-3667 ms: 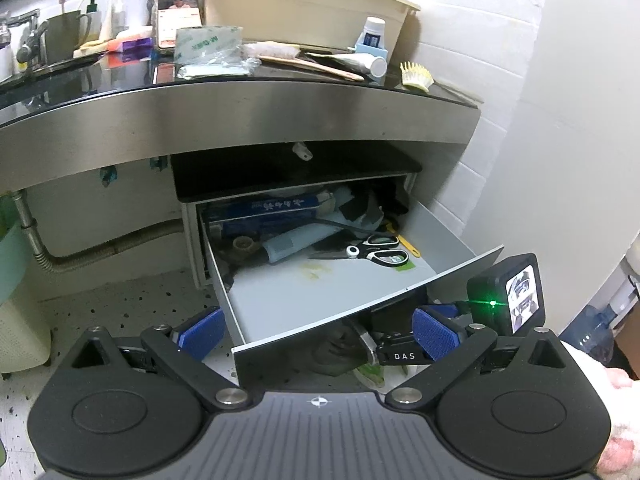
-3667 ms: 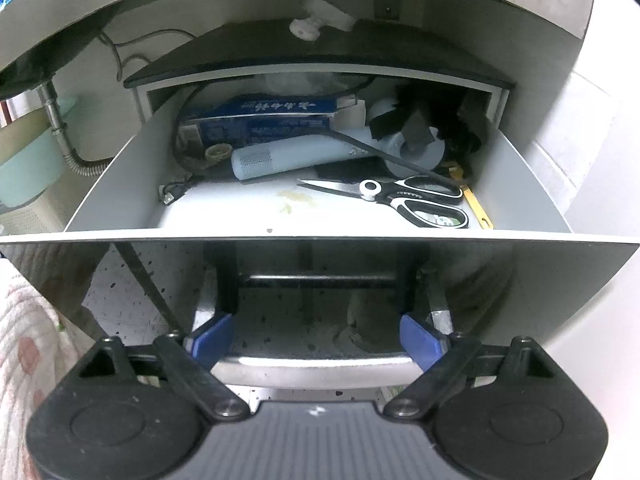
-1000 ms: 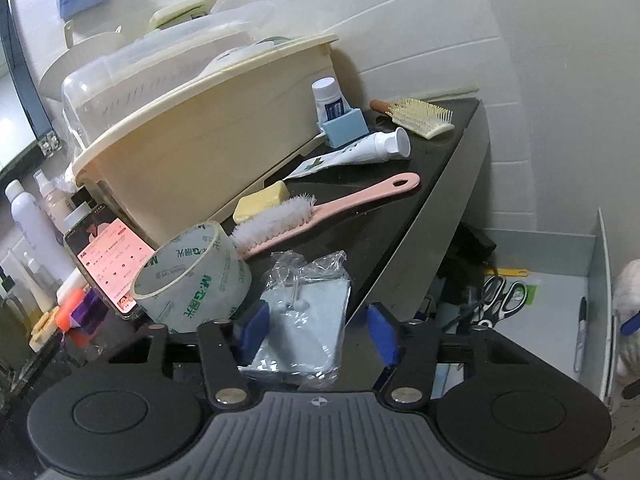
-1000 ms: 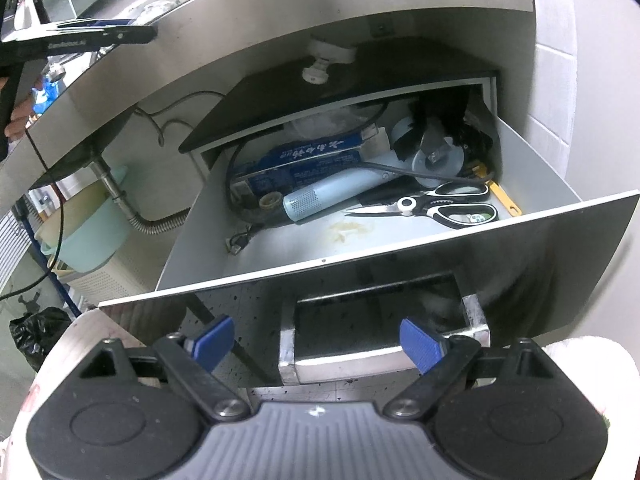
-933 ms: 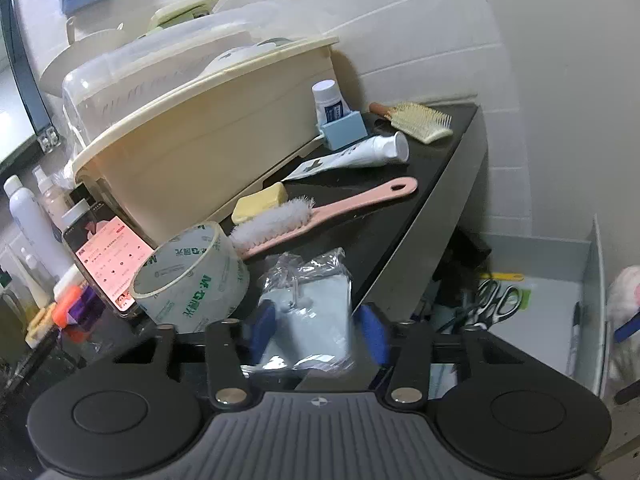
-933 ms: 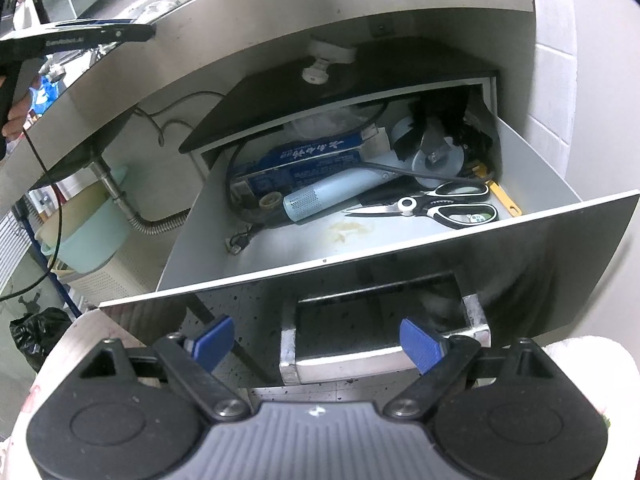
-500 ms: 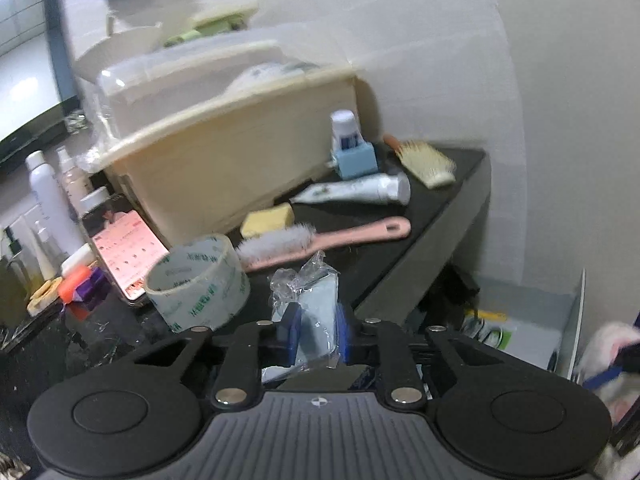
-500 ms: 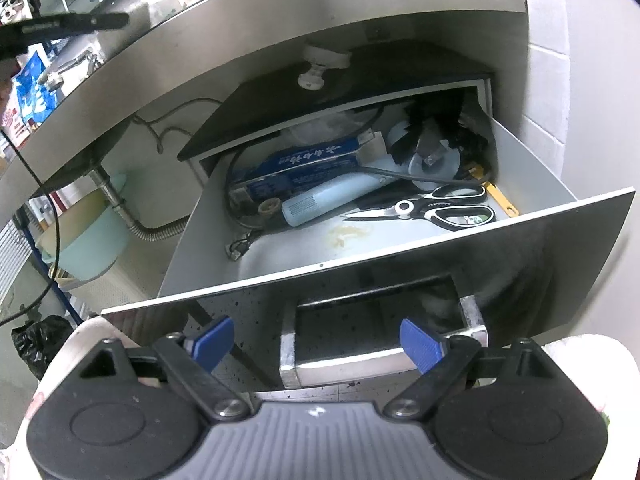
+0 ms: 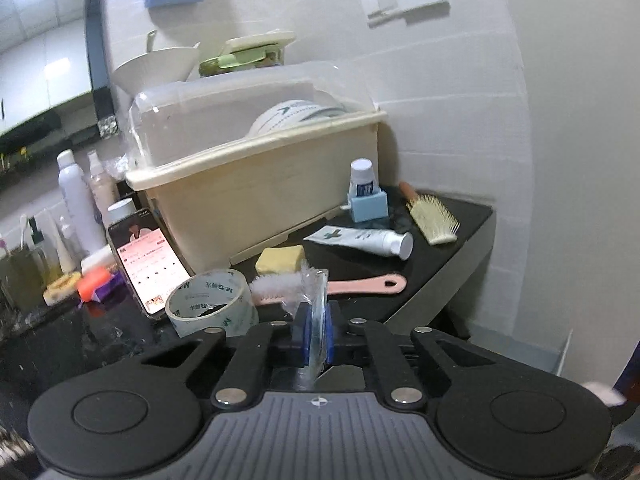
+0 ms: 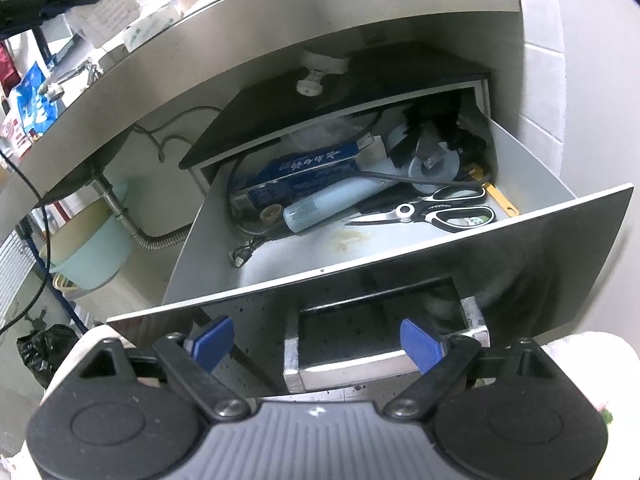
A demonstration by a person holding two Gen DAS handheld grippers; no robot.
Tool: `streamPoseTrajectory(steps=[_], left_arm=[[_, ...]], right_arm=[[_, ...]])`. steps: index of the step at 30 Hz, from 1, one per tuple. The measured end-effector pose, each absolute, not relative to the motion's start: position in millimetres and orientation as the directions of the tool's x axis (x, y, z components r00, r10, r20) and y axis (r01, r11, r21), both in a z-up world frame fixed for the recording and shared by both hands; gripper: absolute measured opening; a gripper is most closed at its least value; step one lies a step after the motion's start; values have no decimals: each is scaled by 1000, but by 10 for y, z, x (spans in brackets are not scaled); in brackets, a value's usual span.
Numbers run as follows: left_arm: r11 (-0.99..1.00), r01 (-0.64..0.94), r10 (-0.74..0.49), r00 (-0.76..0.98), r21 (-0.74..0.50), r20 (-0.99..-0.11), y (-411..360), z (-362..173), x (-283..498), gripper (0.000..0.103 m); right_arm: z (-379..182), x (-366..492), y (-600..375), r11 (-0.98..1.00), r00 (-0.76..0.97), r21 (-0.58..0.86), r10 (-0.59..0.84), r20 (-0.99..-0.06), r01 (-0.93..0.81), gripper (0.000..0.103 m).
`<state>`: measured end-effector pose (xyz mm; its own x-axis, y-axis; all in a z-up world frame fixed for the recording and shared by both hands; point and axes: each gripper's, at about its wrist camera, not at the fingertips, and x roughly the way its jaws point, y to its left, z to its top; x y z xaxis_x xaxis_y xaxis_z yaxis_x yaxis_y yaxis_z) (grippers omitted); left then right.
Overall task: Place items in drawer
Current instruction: 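Lift the clear plastic bag off the countertop with the left gripper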
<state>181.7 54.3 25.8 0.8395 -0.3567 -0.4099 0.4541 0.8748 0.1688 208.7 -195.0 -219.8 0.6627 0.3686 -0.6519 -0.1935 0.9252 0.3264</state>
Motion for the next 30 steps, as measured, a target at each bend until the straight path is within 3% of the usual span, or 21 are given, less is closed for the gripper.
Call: streamPoseTrajectory(steps=[14,24,30], left_arm=[[842,536,-435,739,58,-514,379,116,1573,4],[835,549,-418,671,31,-612,175,-460,1719,4],[818,562,-347,652,122,-674,-9,-1014,1823,4]], right_arm=[[-2172,2072,-1971,913,668,351,395,-631,-208,90],[-2167,2050,-2019,914,672,351,391,-629,-204,91],[-2168,2036,-2029,914,672,350,392,-628,-206,91]])
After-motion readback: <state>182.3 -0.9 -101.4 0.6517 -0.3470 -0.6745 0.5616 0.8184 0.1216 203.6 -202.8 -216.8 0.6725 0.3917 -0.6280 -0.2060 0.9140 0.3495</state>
